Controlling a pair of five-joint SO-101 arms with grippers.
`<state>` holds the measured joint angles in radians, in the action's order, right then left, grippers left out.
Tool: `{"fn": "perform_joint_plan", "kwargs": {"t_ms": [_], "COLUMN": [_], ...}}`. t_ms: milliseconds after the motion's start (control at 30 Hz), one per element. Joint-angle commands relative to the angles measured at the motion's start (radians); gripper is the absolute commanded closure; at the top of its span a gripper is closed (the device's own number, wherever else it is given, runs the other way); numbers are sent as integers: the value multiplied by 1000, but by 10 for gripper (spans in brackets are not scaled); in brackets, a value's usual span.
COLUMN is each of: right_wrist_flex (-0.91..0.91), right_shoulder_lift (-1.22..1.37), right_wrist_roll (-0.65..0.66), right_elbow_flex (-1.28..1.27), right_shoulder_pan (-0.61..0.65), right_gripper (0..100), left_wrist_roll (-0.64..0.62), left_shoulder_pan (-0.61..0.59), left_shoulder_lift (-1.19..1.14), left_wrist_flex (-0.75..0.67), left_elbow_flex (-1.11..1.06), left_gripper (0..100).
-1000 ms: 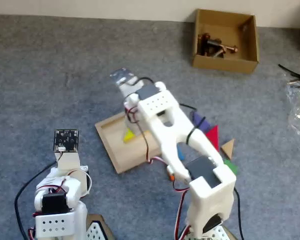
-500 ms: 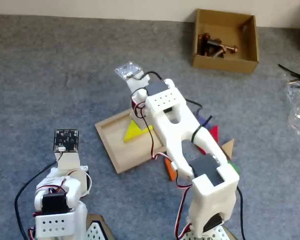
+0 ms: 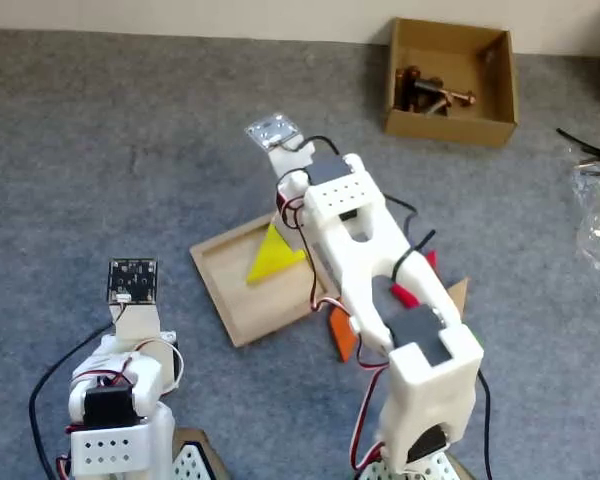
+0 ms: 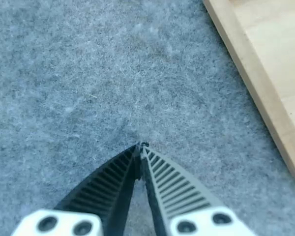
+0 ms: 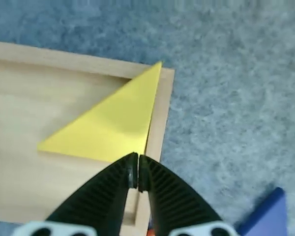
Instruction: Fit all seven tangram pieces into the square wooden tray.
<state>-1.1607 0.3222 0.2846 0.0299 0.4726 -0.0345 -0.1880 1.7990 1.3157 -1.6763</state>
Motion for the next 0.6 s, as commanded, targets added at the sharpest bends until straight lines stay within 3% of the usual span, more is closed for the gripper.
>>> {"fn": "perform_joint_plan", "kwargs": {"t_ms": [0,567], "right_wrist_flex": [18,12], "right_shoulder_lift": [1,8], "right_wrist_roll": [11,11], "right_elbow_flex": [59,22], "right_shoulder_pan": [-16,2], "right_gripper": [993,993], "left_wrist_roll": [-3,-3], "left_shoulder_pan": [-8,-8], "left_shoulder_lift": [-7,-7], "left_wrist_flex": [8,8], "left_elbow_flex": [-21,-21], "left_gripper": [995,995]}}
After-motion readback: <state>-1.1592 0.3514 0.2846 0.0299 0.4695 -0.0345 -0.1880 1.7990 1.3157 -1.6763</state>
